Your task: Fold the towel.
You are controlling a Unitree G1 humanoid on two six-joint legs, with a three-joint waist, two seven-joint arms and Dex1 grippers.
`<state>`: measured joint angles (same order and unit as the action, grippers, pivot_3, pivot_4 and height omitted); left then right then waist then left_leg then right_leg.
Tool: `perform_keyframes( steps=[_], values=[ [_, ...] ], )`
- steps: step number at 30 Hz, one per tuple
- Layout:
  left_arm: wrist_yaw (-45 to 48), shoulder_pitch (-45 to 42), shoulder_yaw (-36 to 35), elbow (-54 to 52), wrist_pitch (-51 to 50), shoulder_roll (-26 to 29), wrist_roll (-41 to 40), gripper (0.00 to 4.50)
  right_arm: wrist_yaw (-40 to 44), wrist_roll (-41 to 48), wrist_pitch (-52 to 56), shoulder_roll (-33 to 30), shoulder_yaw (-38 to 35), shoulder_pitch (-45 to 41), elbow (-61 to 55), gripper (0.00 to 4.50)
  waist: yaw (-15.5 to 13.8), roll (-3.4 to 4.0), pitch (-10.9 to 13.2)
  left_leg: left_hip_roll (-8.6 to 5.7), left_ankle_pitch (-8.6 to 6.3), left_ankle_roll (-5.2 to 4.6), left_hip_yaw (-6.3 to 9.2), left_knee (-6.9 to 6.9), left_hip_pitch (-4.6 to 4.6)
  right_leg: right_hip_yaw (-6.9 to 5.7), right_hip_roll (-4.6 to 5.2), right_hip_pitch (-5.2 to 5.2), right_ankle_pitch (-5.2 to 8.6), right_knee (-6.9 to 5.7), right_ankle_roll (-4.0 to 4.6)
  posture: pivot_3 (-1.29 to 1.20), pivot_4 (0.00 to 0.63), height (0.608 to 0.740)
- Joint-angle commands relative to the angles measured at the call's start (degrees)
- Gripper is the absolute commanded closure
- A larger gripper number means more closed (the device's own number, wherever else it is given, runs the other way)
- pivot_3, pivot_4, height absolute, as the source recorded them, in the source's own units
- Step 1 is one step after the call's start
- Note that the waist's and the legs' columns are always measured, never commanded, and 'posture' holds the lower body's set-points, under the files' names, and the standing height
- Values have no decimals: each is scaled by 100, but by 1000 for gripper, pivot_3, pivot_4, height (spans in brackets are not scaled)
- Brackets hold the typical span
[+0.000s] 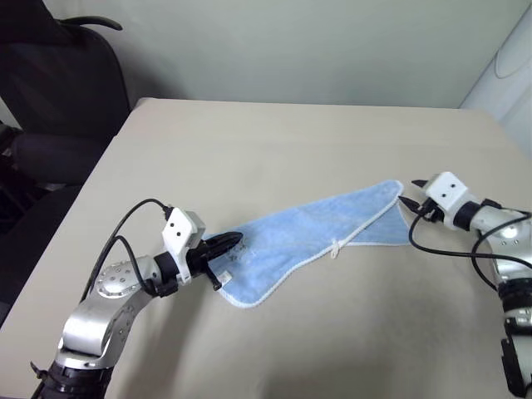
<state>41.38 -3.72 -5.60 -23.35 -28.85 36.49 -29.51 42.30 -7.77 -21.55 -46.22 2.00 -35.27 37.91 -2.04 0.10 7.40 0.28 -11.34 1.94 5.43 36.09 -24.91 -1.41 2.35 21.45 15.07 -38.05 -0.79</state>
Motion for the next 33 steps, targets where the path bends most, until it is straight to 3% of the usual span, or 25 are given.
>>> perform_keyframes(
  steps=[1,6,12,20,33],
  values=[
    [-9,-70,35,-67,171,-90,71,4500,-588,-1068,-1214,-293,627,-586,913,1136,-12,0,0,0,-2,-3,0,0,0,0,0,0,0,0,0,0,150,740],
    [-110,63,22,-150,227,-202,141,4500,-1739,-2211,-1948,-398,1364,-1417,2002,1136,-4,2,1,2,-6,-7,-2,3,-2,0,2,1,0,-1,0,0,150,740],
    [-236,260,-52,-329,231,-278,175,4500,-2123,-2631,-2296,-522,1702,-2002,2640,1136,-6,2,1,5,-9,-9,-6,2,-4,-1,2,1,0,0,1,0,150,740],
    [-287,280,-35,-328,240,-305,218,4500,-2713,-3374,-2392,-651,2288,-2235,3049,1136,-5,2,1,9,-13,-8,-8,2,-3,-2,2,1,1,0,3,0,150,740],
    [-219,140,-11,-246,225,-250,256,4500,-3724,-3851,-2168,-142,2740,-2508,3430,1136,21,3,2,13,-36,-38,-11,1,-3,-2,2,4,3,0,6,0,150,740]
  ],
)
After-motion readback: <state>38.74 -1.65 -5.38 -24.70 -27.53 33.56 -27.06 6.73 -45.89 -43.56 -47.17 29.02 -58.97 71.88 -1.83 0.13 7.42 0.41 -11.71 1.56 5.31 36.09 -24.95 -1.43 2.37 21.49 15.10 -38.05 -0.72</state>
